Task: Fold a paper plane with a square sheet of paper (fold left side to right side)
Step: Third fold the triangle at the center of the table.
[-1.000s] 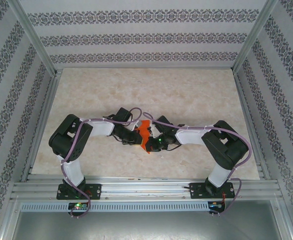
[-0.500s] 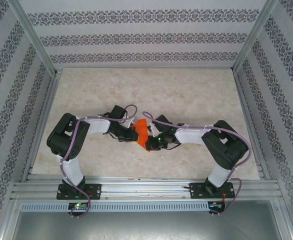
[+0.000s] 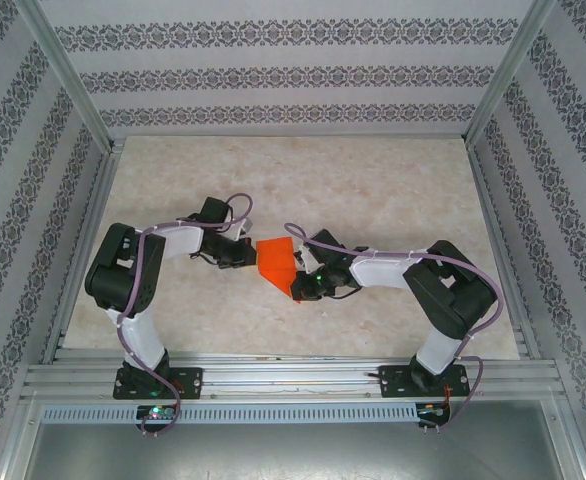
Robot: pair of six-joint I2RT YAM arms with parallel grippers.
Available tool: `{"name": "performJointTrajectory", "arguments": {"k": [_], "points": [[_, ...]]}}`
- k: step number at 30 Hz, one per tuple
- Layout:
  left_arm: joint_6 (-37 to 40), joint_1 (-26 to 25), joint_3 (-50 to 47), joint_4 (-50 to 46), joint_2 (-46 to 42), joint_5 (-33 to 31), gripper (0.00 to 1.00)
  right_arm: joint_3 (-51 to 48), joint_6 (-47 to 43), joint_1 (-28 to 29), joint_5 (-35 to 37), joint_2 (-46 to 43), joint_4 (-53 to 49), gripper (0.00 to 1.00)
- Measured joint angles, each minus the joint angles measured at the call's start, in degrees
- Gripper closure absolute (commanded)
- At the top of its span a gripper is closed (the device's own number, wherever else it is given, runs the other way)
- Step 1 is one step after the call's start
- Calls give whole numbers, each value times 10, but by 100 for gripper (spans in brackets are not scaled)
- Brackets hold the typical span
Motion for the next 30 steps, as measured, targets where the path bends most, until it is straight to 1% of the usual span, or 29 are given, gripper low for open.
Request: {"name": "performJointTrajectory", "arguments": {"k": [4,7,10,14,17,23,30], "points": [[0,2,0,-19,-47,-12,97,0,0,0,0,0,1,100],[-3,-2,-5,-21,-95,-8,98,0,0,0,0,0,2,100],[-16,-26,-13,-16,-122,5,98,0,0,0,0,0,2,100],[-30,-91,-13,-10,-105,14,97,0,1,0,0,0,2,100],[-39,-123,-13,-2,-78,16,98,0,2,0,0,0,2,100],[-46,-128,-11,1,-27,11,98,0,5,0,0,0,2,100],[-42,-128,-7,-1,-7,-11,98,0,10,0,0,0,3,100]]}}
